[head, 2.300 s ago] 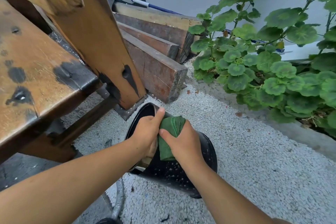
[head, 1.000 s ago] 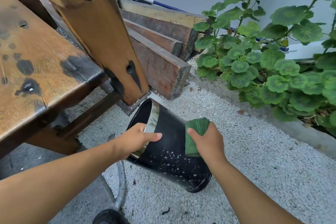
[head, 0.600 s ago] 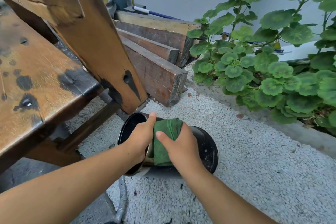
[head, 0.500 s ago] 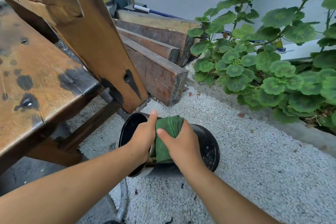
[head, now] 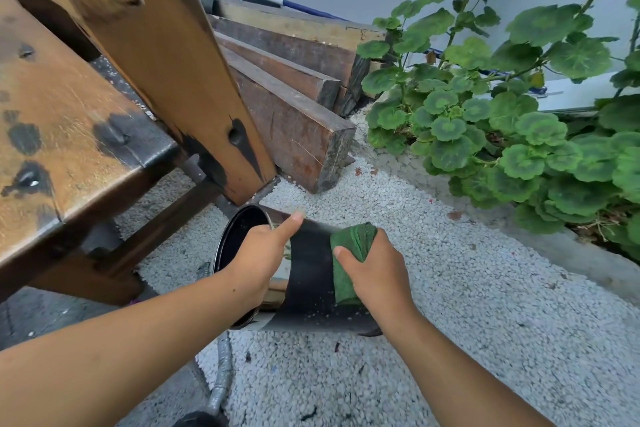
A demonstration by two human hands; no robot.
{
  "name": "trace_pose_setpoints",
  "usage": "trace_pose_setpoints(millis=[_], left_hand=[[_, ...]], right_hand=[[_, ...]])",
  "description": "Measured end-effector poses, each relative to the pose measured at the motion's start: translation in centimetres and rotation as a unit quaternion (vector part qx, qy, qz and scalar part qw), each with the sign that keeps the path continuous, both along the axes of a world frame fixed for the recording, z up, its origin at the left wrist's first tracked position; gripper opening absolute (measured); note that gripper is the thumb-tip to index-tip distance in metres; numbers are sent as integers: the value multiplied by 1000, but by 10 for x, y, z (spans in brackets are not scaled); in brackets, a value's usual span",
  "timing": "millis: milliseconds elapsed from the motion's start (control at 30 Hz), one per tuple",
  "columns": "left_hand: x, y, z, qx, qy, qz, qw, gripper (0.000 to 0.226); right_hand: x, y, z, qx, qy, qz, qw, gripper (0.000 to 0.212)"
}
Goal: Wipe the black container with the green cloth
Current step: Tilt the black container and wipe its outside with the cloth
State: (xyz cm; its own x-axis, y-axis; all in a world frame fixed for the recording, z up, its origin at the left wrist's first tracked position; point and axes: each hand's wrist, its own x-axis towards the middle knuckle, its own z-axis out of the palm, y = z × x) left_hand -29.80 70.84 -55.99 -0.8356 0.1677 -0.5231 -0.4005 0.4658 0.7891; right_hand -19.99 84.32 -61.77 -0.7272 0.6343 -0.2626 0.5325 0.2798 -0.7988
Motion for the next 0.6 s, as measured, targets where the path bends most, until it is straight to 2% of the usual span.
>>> trace_pose_setpoints(millis=[233,467,533,600], left_hand=[[-4,-16,-5,-8,-6,-19,1000,41],[-3,-29,-8,0,-10,-44,999,38],[-4,-27,-5,9,-24,-38,999,54],[-10,-26,-3,16,-36,-36,999,71]], right_hand=[[3,23,-33,103,-64,0,993,34],[18,31,-56,114,-102,-18,988,34],[19,32,-57,95,-97,-39,990,33],[18,36,-56,29,-69,-81,994,32]])
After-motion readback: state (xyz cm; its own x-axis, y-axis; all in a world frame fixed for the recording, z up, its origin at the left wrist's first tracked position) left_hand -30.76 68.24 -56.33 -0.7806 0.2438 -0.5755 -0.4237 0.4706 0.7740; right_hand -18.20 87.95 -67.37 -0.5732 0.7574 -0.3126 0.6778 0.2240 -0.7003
